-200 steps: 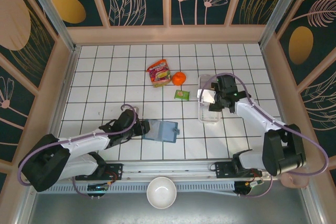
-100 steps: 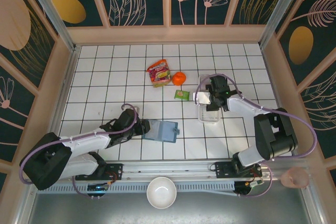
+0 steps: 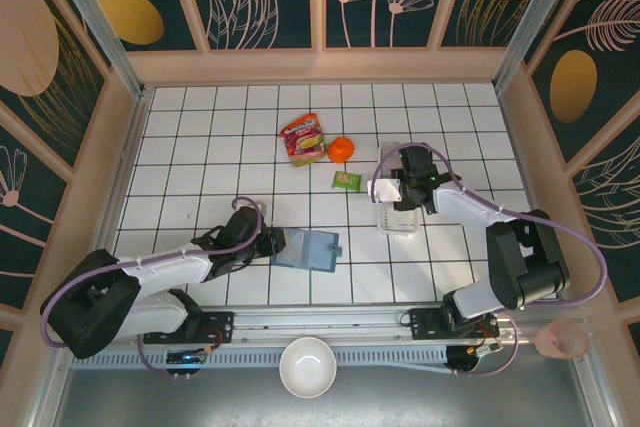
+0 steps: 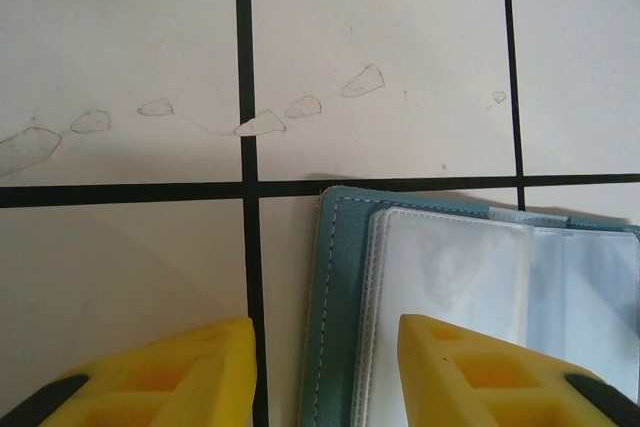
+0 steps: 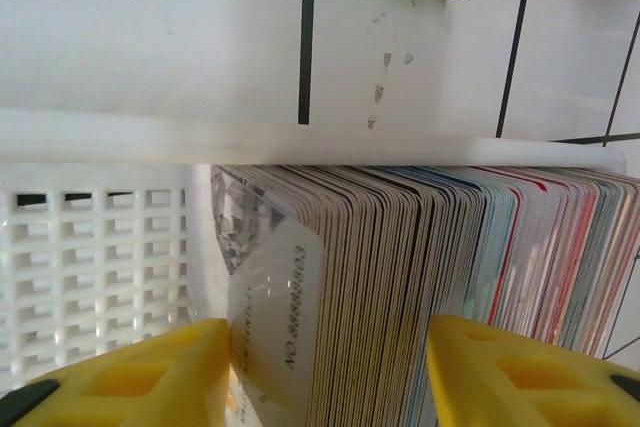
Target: Put the credit cards into the card holder
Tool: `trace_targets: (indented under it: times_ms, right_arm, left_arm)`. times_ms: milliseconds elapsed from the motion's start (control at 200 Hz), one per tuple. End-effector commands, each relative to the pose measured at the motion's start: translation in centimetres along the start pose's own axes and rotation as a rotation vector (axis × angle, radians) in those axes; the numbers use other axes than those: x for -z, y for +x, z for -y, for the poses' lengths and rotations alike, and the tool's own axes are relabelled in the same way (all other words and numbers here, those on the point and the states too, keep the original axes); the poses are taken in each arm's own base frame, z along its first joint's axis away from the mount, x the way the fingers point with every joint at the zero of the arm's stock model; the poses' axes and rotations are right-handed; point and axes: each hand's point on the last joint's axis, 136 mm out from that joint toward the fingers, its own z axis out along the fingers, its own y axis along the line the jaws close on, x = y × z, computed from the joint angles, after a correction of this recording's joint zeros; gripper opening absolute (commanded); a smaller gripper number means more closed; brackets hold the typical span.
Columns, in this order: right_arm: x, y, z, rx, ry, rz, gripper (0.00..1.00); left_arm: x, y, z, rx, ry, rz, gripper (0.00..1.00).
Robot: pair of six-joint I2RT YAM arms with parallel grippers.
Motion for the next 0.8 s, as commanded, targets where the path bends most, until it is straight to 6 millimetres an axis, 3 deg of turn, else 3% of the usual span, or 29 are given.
trace_targets:
  times_ms: [0, 235, 530, 796]
  right_arm:
    - [1.7, 0.0, 3.7, 0.018, 0.137, -0.014, 0.52]
    - [2.0, 0.0, 3.8, 0.016, 0.138, -0.014, 0.46]
    - [2.4, -0.1, 3.7, 0.021, 0.14, -0.014, 0.28]
    - [2.9, -0.1, 3.6, 0.011, 0.136, -0.014, 0.22]
  left_arm:
    - [-0.9, 3.3, 2.2, 0.008, 0.142, -0.153, 0.4]
    - [-1.1, 3.5, 2.2, 0.012, 0.146, -0.163, 0.37]
    - [-1.2, 3.8, 2.2, 0.011, 0.15, -0.176, 0.34]
    - [-1.4, 4.4, 2.4, 0.007, 0.151, -0.193, 0.33]
